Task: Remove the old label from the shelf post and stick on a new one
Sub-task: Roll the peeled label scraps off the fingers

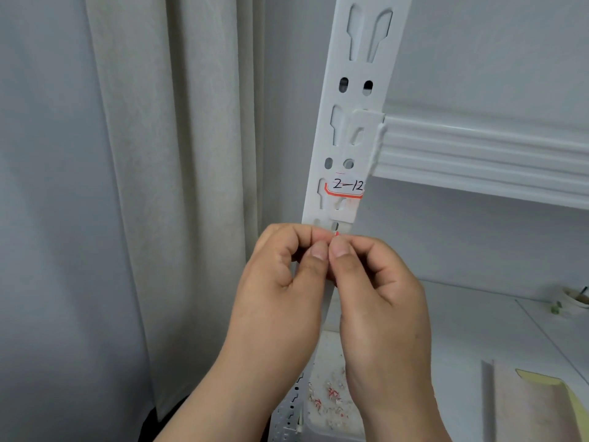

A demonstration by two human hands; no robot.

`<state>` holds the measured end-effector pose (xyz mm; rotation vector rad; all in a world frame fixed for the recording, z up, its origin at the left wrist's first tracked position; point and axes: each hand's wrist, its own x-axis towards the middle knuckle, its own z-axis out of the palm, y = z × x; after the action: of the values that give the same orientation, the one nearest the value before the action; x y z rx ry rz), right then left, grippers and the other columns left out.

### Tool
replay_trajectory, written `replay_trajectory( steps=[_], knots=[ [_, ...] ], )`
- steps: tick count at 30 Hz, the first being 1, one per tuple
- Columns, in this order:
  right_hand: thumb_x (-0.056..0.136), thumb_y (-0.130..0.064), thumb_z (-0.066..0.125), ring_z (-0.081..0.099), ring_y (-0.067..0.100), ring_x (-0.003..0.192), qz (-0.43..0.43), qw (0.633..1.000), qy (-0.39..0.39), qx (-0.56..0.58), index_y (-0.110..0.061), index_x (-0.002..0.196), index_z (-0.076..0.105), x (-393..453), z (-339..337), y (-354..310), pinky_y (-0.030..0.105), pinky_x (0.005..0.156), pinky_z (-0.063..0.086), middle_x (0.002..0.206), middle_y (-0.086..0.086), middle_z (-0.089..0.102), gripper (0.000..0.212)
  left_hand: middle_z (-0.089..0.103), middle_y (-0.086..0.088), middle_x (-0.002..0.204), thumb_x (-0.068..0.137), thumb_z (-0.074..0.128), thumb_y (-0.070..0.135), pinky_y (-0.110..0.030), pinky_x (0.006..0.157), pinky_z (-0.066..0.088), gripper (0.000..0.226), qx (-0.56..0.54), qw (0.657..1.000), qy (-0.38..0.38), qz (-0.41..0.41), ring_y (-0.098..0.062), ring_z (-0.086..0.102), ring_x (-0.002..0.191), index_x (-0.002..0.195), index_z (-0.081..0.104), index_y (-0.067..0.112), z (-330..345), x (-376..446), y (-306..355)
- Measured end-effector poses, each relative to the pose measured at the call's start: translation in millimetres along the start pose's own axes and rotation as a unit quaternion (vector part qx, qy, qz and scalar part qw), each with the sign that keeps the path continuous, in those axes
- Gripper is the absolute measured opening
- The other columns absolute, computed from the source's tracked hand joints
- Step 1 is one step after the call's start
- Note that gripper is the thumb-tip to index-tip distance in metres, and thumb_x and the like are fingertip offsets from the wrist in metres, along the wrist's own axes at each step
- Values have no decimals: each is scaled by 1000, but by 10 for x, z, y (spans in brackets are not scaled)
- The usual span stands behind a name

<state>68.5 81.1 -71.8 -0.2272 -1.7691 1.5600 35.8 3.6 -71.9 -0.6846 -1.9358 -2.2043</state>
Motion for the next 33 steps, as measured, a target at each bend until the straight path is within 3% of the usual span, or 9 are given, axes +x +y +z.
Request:
replay_trajectory(
  steps=[6, 9, 12, 15, 18, 23, 27, 31, 33],
  knots=[
    [78, -36, 66, 70, 14, 83, -12, 999, 44, -10, -28, 81, 72, 3, -28, 19, 36, 77, 56, 89, -1, 72, 10, 73, -1, 100, 82, 55, 30, -31, 86, 54, 17, -8, 1000, -11, -14, -13, 71, 96, 86, 71, 33, 1, -30, 11],
    [85, -27, 70, 67, 7, 78, -52, 995, 63, -52, -29, 76, 70, 6, -65, 10, 19, 69, 52, 84, -7, 70, 9, 75, 4, 97, 86, 59, 30, -30, 87, 54, 14, 0, 1000, -11, -13, -11, 70, 96, 88, 73, 32, 11, -43, 33],
    [86, -31, 64, 62, 3, 77, -97, 984, 87, -117, -32, 71, 64, 6, -85, -11, 6, 62, 42, 78, -12, 63, 16, 74, 13, 88, 91, 64, 20, -15, 77, 51, 14, 20, 1000, -10, -16, -3, 68, 88, 85, 73, 29, 20, -58, 47],
    [83, -34, 55, 60, 7, 75, -102, 979, 99, -145, -30, 70, 57, 12, -112, 22, 9, 61, 41, 77, -9, 60, 14, 71, 17, 85, 90, 66, 16, -8, 68, 47, 15, 55, 998, 16, -13, 0, 65, 81, 83, 67, 30, 37, -57, 49],
    [85, -38, 48, 61, 11, 75, -62, 988, 67, -126, -26, 72, 55, 15, -137, 58, 20, 62, 44, 74, -4, 63, 19, 71, 14, 85, 89, 66, 17, -12, 71, 49, 15, 41, 999, 12, -22, -3, 67, 84, 83, 66, 30, 49, -45, 48],
    [89, -35, 45, 58, 10, 70, -34, 994, 3, -103, -22, 74, 58, -5, -147, 55, 14, 57, 42, 71, -4, 63, 24, 72, 6, 80, 90, 64, 10, -8, 62, 49, 17, 21, 999, -14, -44, 1, 68, 65, 82, 69, 24, 69, -62, 91],
    [97, -23, 50, 58, 9, 65, -3, 998, -22, -61, -19, 75, 64, -1, -182, 11, 14, 54, 42, 68, -2, 65, 26, 70, 6, 84, 87, 70, 7, -4, 63, 45, 19, 69, 998, 2, -8, 2, 66, 78, 82, 69, 25, 71, -61, 72],
    [93, -28, 55, 60, 7, 59, 32, 999, -32, -6, -17, 72, 66, 10, -189, -36, 16, 56, 45, 62, -5, 65, 26, 66, 14, 86, 83, 73, 6, -3, 71, 44, 26, 162, 984, 22, 67, 2, 64, 88, 77, 69, 31, 62, -58, 55],
    [89, -28, 60, 59, 9, 58, 55, 998, -26, 33, -15, 72, 68, 31, -197, -36, 22, 59, 47, 60, -4, 64, 23, 67, 12, 84, 83, 73, 4, -4, 70, 45, 28, 135, 989, 18, 57, 2, 65, 86, 75, 72, 30, 55, -54, 58]
  ],
)
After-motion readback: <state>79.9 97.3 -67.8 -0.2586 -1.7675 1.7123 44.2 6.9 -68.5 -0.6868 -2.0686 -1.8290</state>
